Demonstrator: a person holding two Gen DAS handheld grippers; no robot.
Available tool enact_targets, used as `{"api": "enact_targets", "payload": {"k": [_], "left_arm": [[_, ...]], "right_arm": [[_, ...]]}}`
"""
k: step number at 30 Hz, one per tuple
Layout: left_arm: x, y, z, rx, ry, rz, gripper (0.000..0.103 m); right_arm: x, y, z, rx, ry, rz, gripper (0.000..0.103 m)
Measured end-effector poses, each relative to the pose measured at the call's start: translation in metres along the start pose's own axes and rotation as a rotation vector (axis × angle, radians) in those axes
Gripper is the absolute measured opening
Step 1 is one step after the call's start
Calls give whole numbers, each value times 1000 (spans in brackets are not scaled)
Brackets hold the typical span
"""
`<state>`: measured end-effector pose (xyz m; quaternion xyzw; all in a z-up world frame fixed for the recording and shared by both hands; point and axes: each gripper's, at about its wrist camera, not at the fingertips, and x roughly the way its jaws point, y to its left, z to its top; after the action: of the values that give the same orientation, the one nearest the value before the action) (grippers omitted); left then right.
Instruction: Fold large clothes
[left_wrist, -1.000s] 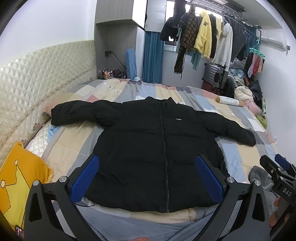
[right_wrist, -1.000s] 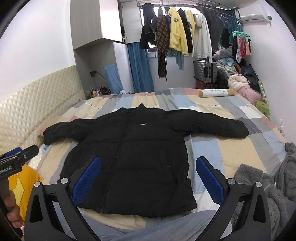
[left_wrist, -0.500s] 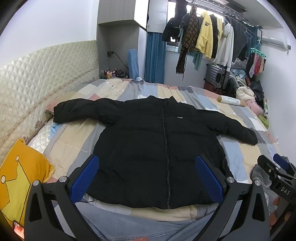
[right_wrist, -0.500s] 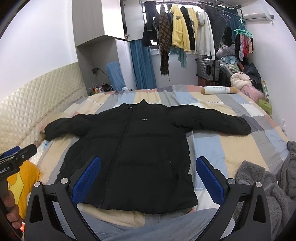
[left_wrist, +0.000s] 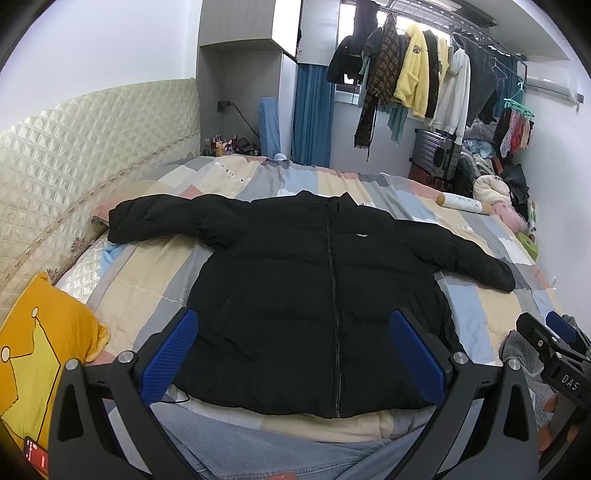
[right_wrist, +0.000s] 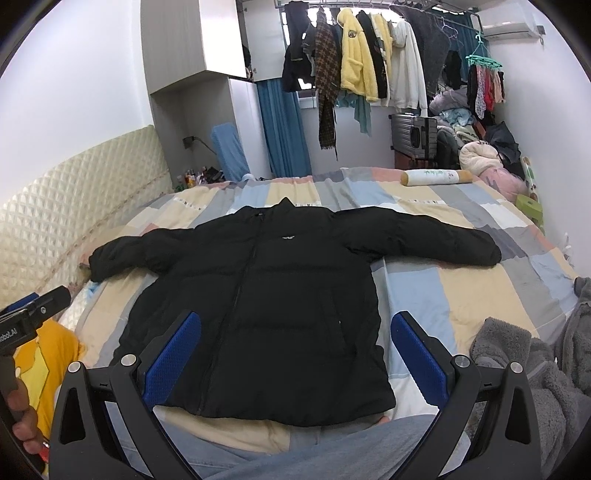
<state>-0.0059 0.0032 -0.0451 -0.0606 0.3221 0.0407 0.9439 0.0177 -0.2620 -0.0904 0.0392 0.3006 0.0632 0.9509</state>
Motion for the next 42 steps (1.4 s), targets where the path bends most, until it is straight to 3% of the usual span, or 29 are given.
{"api": "enact_targets", "payload": {"k": [25, 42], "left_arm": [[5, -4, -4, 8, 8, -4, 103], [25, -36, 59, 109, -128, -74, 103]], "right_arm": [[9, -3, -5, 16, 8, 10, 103], [41, -39, 45, 54, -46, -53, 103]]}}
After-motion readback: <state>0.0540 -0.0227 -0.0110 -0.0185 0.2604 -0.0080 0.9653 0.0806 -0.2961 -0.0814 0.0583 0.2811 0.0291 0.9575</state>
